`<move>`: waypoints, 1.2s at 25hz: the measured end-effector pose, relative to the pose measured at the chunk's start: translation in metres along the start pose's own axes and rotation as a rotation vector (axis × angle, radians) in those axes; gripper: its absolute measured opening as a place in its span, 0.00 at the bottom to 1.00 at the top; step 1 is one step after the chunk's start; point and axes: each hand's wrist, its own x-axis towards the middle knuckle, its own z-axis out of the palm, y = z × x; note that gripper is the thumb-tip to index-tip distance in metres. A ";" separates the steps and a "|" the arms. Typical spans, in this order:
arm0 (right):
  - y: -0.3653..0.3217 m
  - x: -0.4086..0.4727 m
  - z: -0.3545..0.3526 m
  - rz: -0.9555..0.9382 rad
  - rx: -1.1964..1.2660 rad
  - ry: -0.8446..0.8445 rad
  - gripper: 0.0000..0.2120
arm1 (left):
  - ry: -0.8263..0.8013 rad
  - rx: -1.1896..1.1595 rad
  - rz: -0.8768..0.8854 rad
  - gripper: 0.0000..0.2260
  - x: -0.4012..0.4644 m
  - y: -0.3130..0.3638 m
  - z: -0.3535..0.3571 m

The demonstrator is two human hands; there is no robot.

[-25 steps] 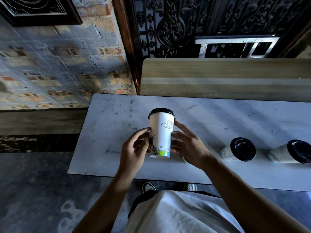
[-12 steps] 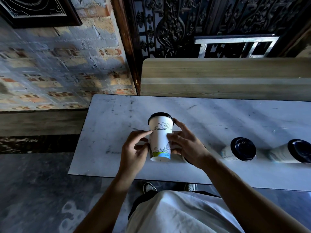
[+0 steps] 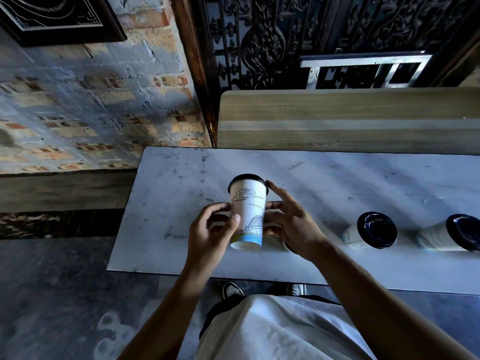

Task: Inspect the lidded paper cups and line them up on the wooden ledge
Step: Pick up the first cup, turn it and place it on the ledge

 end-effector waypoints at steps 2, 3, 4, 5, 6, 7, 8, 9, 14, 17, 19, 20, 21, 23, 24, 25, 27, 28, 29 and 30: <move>-0.001 -0.002 0.001 -0.014 0.037 0.012 0.33 | -0.012 -0.019 0.013 0.14 -0.001 0.001 -0.002; -0.001 -0.003 0.002 -0.016 0.053 0.014 0.32 | -0.022 -0.023 0.022 0.13 -0.001 0.001 -0.003; -0.002 -0.005 0.002 -0.015 0.062 0.015 0.31 | -0.030 -0.025 0.031 0.12 -0.001 0.002 -0.004; -0.003 -0.006 0.003 -0.010 0.066 0.014 0.30 | -0.036 -0.025 0.038 0.11 0.000 0.001 -0.005; -0.004 -0.006 0.004 -0.005 0.069 0.016 0.30 | -0.039 -0.022 0.041 0.11 0.000 0.001 -0.006; -0.005 -0.007 0.006 0.001 0.071 0.021 0.30 | -0.040 -0.016 0.043 0.12 0.001 -0.001 -0.006; -0.006 -0.007 0.007 0.007 0.072 0.030 0.30 | -0.039 -0.009 0.041 0.12 0.001 -0.004 -0.007; -0.006 -0.008 0.008 0.011 0.071 0.042 0.32 | -0.036 -0.003 0.038 0.12 0.001 -0.006 -0.006; -0.006 -0.007 0.008 0.009 0.052 0.060 0.39 | 0.007 -0.005 -0.025 0.09 0.000 -0.011 -0.003; -0.004 -0.005 0.007 0.014 0.008 0.070 0.41 | 0.012 -0.005 -0.044 0.09 -0.002 -0.011 -0.002; -0.004 -0.004 0.006 0.020 -0.005 0.058 0.45 | 0.012 -0.009 -0.050 0.09 -0.003 -0.011 -0.002; -0.003 -0.004 0.006 0.022 -0.010 0.056 0.45 | 0.014 -0.011 -0.051 0.10 -0.003 -0.011 -0.002; -0.003 -0.004 0.006 0.023 -0.013 0.058 0.44 | 0.015 -0.012 -0.052 0.10 -0.004 -0.011 -0.003; -0.004 -0.004 0.006 0.032 -0.013 0.063 0.41 | 0.021 -0.018 -0.061 0.10 -0.004 -0.011 -0.003; -0.005 -0.005 0.007 0.038 -0.028 0.058 0.39 | 0.022 -0.021 -0.069 0.10 -0.003 -0.011 -0.003; -0.005 -0.006 0.008 0.045 -0.073 0.051 0.34 | 0.024 -0.025 -0.081 0.10 -0.002 -0.012 -0.004; -0.007 -0.005 0.013 0.055 -0.272 0.038 0.19 | 0.038 -0.033 -0.127 0.12 0.003 -0.015 -0.004; -0.008 -0.004 0.016 0.071 -0.386 0.043 0.14 | 0.045 -0.038 -0.160 0.13 0.005 -0.016 -0.004; -0.010 -0.001 0.018 0.092 -0.478 0.046 0.13 | 0.043 -0.042 -0.188 0.13 0.010 -0.016 -0.005; -0.014 0.004 0.021 0.108 -0.559 0.033 0.13 | 0.028 -0.040 -0.206 0.12 0.015 -0.016 -0.006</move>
